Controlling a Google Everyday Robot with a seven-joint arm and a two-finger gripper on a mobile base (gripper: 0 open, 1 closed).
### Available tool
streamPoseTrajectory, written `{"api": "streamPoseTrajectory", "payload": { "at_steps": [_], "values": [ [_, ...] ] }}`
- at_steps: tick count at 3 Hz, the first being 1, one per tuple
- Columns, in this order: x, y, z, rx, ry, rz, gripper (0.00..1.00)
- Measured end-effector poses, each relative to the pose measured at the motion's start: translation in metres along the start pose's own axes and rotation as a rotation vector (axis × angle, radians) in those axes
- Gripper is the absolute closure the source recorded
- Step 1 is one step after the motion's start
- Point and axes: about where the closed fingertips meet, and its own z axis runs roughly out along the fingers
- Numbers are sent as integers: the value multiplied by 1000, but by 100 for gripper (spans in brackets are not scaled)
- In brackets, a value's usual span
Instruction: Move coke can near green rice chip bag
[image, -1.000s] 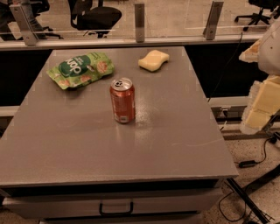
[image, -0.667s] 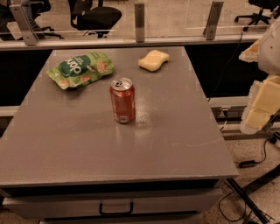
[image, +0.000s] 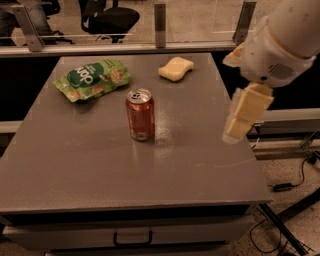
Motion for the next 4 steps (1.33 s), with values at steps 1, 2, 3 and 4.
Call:
{"api": "streamPoseTrajectory", "payload": {
  "at_steps": [1,2,3,4],
  "values": [
    [-56,-7,35,-37,-99,-47,0],
    [-88,-11,53,-64,-155,-63,0],
    [-126,-14,87,-114,-191,-80,0],
    [-148,-18,118,-161,-203,-82,0]
  ]
}}
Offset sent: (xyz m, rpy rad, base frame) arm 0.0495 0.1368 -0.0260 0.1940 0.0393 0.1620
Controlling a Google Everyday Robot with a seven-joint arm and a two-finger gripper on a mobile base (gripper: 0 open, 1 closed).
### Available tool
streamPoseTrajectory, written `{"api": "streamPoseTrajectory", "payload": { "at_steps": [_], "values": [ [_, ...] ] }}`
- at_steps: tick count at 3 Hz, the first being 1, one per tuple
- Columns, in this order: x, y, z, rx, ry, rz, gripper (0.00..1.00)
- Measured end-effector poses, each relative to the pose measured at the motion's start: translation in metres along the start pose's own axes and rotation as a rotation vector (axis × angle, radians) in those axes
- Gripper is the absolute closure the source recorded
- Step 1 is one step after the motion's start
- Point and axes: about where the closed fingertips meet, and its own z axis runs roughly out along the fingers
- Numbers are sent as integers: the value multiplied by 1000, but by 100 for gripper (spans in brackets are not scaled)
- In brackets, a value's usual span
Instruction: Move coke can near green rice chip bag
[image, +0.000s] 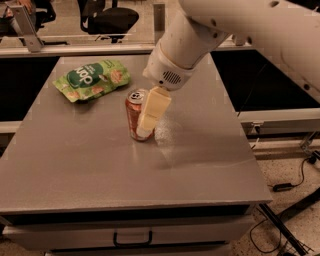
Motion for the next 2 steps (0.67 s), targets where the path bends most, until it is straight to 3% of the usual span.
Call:
{"api": "streamPoseTrajectory", "payload": {
  "at_steps": [1,2],
  "values": [
    [-7,-2,15,-28,-11,0,0],
    [-11,-3,23,-57,-10,1,25]
  ]
}}
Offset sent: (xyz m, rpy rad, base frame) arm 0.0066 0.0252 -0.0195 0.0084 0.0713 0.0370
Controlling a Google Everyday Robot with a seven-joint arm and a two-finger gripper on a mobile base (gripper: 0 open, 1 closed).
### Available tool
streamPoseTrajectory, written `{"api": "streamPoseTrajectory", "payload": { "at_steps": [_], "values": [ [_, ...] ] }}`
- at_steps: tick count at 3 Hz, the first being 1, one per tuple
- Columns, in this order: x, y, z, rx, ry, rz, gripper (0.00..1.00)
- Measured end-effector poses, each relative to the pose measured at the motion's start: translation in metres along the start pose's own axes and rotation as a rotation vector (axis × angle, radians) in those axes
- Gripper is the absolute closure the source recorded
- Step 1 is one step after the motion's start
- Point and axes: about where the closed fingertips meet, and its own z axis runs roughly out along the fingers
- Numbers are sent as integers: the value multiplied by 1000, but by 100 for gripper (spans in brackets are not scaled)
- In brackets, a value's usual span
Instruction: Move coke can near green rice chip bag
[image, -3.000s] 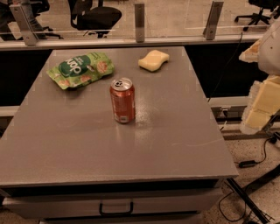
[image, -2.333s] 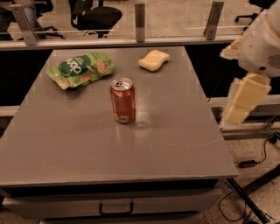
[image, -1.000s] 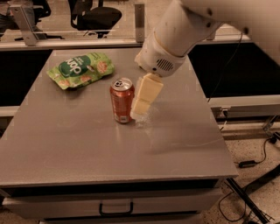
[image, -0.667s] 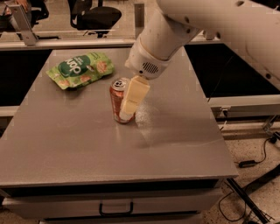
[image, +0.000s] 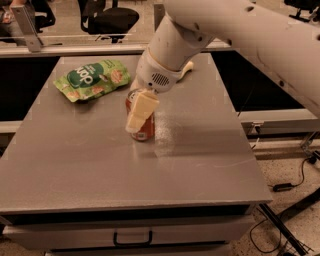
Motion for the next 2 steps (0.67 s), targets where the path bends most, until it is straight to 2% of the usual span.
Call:
{"api": "streamPoseTrajectory", "payload": {
  "at_steps": [1,2],
  "values": [
    [-2,-3,0,-12,3,4,56],
    [-14,-11,-6,-23,-3,5,79]
  ]
}}
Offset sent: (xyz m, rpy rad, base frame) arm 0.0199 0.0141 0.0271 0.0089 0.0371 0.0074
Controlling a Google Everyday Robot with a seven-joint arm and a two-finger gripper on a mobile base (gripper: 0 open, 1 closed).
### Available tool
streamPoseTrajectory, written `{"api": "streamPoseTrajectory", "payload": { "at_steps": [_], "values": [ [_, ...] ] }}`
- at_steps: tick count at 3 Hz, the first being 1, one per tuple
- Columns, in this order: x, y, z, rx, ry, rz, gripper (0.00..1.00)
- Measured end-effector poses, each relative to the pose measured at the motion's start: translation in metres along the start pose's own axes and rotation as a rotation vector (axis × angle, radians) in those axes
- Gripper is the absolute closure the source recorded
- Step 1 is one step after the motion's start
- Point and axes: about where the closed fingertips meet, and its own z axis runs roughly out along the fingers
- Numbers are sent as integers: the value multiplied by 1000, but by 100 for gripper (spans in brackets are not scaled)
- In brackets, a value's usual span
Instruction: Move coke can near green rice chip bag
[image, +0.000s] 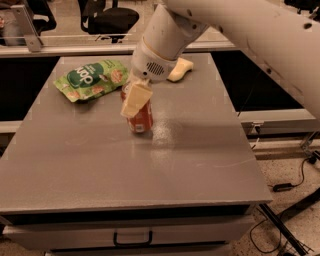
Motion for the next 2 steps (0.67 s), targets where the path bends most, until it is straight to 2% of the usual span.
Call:
{"api": "streamPoseTrajectory", "payload": {
  "at_steps": [1,2],
  "values": [
    [-25,-20,-3,-16,-12,3,99],
    [-63,-56,-2,-9,-49,5,100]
  ]
}}
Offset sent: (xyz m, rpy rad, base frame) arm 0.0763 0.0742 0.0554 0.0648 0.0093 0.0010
